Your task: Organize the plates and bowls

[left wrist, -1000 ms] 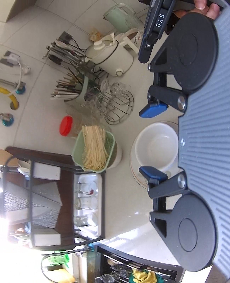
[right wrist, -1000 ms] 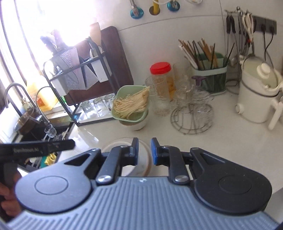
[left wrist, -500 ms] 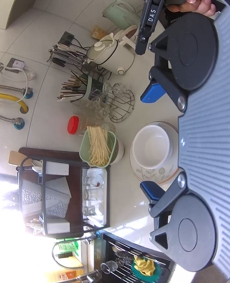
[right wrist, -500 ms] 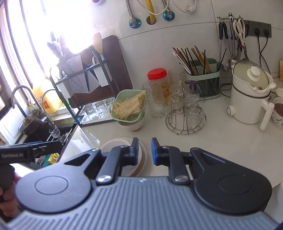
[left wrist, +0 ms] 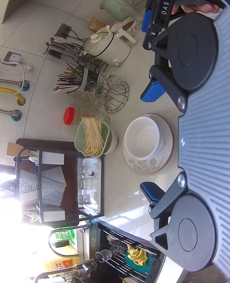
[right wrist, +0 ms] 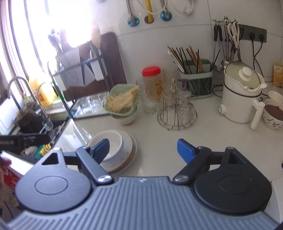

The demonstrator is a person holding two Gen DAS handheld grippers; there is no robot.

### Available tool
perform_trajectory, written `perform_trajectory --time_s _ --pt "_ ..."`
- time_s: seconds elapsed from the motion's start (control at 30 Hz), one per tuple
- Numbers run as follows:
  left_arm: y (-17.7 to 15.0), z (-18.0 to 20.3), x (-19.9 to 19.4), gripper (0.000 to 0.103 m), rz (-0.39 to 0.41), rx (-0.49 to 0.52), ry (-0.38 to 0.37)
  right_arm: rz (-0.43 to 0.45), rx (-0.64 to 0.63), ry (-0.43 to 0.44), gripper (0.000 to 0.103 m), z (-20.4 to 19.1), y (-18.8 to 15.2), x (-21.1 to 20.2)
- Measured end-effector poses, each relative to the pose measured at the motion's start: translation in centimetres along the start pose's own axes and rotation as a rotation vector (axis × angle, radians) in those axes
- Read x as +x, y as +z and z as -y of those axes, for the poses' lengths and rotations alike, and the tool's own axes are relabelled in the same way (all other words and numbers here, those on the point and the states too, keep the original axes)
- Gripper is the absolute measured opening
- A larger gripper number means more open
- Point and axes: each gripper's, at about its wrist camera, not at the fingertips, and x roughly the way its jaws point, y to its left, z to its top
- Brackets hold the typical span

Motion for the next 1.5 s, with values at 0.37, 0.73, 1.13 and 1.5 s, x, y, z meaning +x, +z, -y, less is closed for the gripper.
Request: perform_trajectory --time_s 0.37,0.73,1.13,1.5 --pt "-0.1 -0.3 -0.2 0.099 -0.035 -0.038 -0.040 0.015 0.030 -0.011 0.092 0.2 -0.5 -0.8" --pt "0.0 0.0 -0.1 0.099 -0.048 -0.013 -0.024 0.011 0.054 0.002 0.092 0.5 -0.7 -0.7" --pt "0.4 0.5 0.3 0.099 -0.049 -0.004 -0.041 0.020 0.023 -0.010 0.092 0.3 -0.2 -0.9" --pt "0.8 0.0 -0.2 0.099 -0.042 -0.005 -0.017 0.001 0.027 0.001 0.092 0.4 -0.2 -0.5"
